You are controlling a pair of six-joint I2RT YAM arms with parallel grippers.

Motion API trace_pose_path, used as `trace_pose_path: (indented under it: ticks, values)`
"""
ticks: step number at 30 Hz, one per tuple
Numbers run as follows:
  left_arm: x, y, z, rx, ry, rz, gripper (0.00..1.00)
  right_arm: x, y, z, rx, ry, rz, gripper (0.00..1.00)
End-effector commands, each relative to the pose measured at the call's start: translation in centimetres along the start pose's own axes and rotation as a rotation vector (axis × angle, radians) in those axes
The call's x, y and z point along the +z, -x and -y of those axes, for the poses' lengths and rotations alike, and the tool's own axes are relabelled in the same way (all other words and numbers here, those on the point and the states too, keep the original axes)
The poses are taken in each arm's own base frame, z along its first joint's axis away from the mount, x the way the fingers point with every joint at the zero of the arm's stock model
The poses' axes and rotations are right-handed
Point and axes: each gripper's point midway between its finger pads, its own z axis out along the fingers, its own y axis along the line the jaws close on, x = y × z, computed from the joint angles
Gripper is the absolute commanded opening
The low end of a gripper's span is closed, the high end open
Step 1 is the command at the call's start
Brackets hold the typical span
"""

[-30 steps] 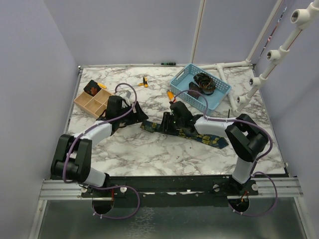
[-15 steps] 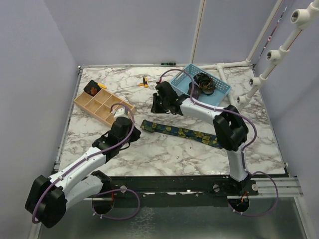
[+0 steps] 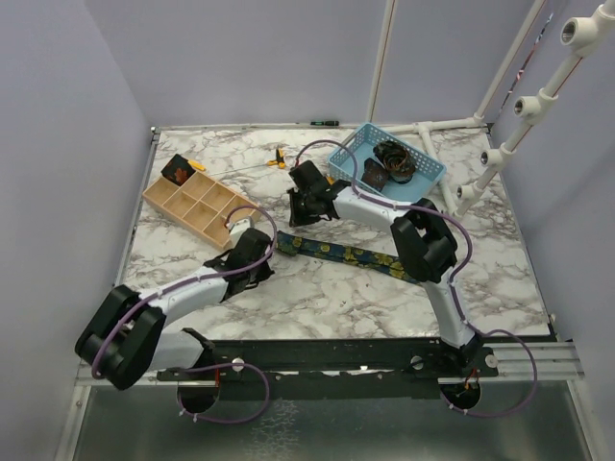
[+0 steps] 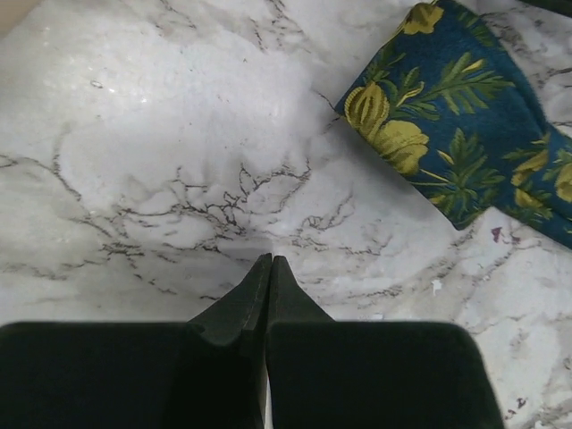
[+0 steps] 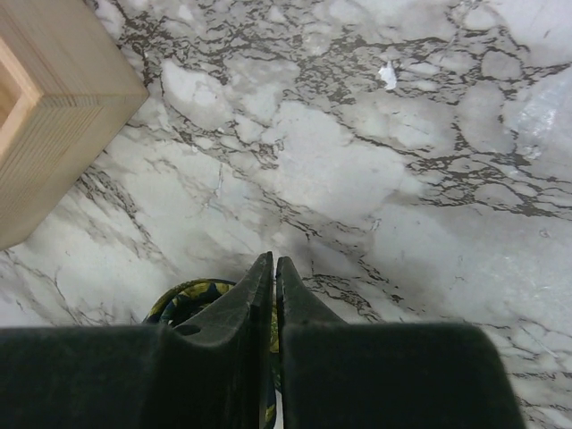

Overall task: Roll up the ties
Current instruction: Roll the tie at the center of the board.

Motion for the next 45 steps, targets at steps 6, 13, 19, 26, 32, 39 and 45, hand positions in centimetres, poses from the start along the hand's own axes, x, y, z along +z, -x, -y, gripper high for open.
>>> trace_pose_path:
  ticks: [6,13,19,26,32,39,45]
  values:
    - [3.2,0.8,3.3,0.043,-0.057,-0.016,0.00,0.1,-3.8,-0.8,-0.049,0.082,-0.104,0.08]
    - [4.0,1.4,5.0,0.042,-0.090,-0.018,0.00,-0.6,-5.2,-1.2,-0.075,0.126,-0.127,0.08]
    - [4.2,1.6,5.6,0.035,-0.107,-0.022,0.00,-0.8,-6.2,-1.1,-0.096,0.147,-0.145,0.07]
    - [4.6,1.1,5.7,0.035,-0.116,-0.039,0.00,-1.1,-7.4,-1.5,-0.118,0.166,-0.161,0.07]
    - [4.8,0.6,6.6,0.023,-0.153,-0.055,0.00,-0.9,-8.4,-2.1,-0.141,0.194,-0.186,0.06]
    - [4.2,0.4,6.5,0.041,-0.165,-0.056,0.00,-1.2,-9.0,-2.1,-0.138,0.194,-0.212,0.01]
    - [2.5,0.6,6.0,0.087,-0.174,-0.052,0.00,-2.3,-6.4,-0.9,-0.102,0.101,-0.132,0.01]
